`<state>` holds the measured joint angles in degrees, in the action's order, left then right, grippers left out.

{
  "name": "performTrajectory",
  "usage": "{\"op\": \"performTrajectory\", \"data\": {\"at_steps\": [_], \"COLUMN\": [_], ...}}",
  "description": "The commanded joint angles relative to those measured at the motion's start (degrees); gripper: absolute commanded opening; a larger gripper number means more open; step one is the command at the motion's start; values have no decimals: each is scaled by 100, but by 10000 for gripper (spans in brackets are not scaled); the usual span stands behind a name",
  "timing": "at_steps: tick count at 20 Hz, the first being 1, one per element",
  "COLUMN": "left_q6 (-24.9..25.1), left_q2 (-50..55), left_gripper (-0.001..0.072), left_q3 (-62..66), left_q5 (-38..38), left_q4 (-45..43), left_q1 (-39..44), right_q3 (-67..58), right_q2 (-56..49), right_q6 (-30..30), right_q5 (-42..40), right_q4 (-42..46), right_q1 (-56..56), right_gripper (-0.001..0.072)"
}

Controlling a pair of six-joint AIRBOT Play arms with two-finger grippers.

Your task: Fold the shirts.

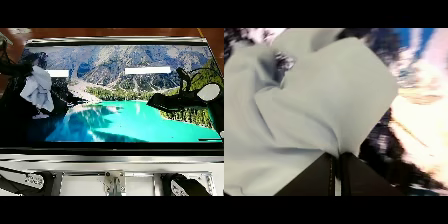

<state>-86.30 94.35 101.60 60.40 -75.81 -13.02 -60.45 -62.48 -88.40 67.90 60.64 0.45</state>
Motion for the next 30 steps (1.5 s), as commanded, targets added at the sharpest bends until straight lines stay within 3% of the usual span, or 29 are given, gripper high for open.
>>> {"op": "performTrajectory", "data": {"at_steps": [1, 5, 9, 11, 14, 15, 16, 17, 20, 21, 23, 25, 28, 30], "left_q6": [514, 323, -175, -439, -1014, -1213, -1248, -1283, -1102, -999, -999, -1001, -946, -732], "left_q2": [-1040, -1340, -839, -339, 439, 597, 660, 654, 413, 291, 66, -168, -337, -326], "left_gripper": [37, 37, 37, 37, 41, 169, 561, 691, 697, 697, 697, 697, 697, 697], "left_q3": [17, 15, -44, -42, -35, -31, -31, -28, 105, 101, -81, -660, -1727, -2367], "left_q5": [603, 1311, 715, 321, 44, 11, 7, 55, 850, 1309, 2181, 2420, 1646, 765], "left_q4": [1423, 1427, 1259, 1104, 1143, 1329, 1585, 1838, 2059, 1884, 1370, 1460, 2164, 2758], "left_q1": [883, 2911, 4795, 5412, 5611, 5515, 5375, 5156, 4245, 3899, 3322, 2979, 3099, 3467], "right_q3": [-109, -170, -170, -170, -168, -168, -168, -168, -168, -168, -151, 66, 520, 660], "right_q2": [4, 4, 2, 2, 2, 2, 2, 2, 4, 2, 2, -7, -343, -785], "right_q6": [251, 282, 616, 710, 730, 732, 743, 754, 269, 236, 273, 529, 1246, 1541], "right_q5": [201, 1003, 2094, 2455, 2575, 2551, 2492, 2422, 1904, 1716, 1360, 920, 715, 885], "right_q4": [610, 780, 807, 1001, 1624, 1989, 2369, 2778, 4227, 4216, 3412, 2037, 11, -535], "right_q1": [9, 9, 7, 7, 7, 7, 7, 7, -153, -389, -1176, -2168, -3145, -3259], "right_gripper": [638, 638, 638, 638, 639, 639, 639, 639, 640, 640, 640, 640, 640, 641]}}
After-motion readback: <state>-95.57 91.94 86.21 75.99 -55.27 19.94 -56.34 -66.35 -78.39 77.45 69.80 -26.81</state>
